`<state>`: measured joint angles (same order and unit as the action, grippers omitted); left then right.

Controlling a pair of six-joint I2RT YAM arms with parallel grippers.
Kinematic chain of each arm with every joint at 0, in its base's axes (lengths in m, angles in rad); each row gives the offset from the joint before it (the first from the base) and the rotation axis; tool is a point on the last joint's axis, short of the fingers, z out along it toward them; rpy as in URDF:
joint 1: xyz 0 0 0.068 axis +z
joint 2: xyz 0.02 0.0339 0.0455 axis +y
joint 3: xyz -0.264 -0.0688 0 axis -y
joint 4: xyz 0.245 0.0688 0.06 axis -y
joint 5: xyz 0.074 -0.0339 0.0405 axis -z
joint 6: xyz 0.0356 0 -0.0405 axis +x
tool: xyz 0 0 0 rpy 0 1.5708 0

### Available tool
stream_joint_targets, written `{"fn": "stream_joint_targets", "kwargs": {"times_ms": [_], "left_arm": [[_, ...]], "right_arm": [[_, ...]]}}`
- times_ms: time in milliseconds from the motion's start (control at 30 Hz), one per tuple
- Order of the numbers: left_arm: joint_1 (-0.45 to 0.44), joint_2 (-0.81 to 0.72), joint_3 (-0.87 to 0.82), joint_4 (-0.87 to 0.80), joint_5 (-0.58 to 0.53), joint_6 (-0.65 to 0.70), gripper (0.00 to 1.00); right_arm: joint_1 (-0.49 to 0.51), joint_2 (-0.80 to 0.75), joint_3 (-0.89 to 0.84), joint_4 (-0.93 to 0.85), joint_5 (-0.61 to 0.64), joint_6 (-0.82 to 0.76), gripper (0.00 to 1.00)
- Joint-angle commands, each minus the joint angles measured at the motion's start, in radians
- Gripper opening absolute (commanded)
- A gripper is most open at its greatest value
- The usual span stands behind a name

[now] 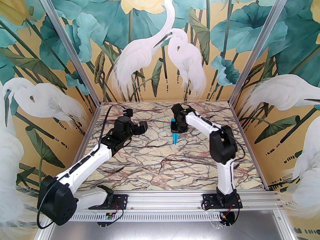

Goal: Fold a paper plane with a square sheet of paper (fold left side to right side)
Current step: Place the paper plane at the top-center of the table.

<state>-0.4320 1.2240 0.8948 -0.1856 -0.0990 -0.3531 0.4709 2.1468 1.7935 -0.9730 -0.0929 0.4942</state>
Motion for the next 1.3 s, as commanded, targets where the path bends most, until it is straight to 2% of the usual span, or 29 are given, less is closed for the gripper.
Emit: {"fn": "stream_joint_targets", "kwargs": {"times_ms": [0,300,500,800,1000,1267], "left_arm": [[0.005,-0.002,0.030,-0.029,-0.001,0.017,0.93],[0.006,-0.005,0.030,-0.040,0.015,0.009,0.93],[0.005,0.000,0.033,-0.036,0.019,0.007,0.94],[0.006,0.000,0.036,-0.031,0.019,0.000,0.94],[0.005,-0.006,0.034,-0.030,0.003,-0.007,0.95],[0.025,0.003,0.043,-0.003,0.010,-0.065,0.99]], "right_arm": [[-0.014,0.098,0.102,-0.078,0.037,-0.040,0.07],[-0.023,0.193,0.171,-0.111,0.046,-0.069,0.13],[-0.023,0.177,0.175,-0.113,0.047,-0.074,0.23],[-0.022,0.138,0.217,-0.161,0.053,-0.082,0.30],[-0.021,0.086,0.226,-0.207,0.066,-0.092,0.34],[-0.022,-0.122,0.176,-0.220,0.102,-0.101,0.49]]}}
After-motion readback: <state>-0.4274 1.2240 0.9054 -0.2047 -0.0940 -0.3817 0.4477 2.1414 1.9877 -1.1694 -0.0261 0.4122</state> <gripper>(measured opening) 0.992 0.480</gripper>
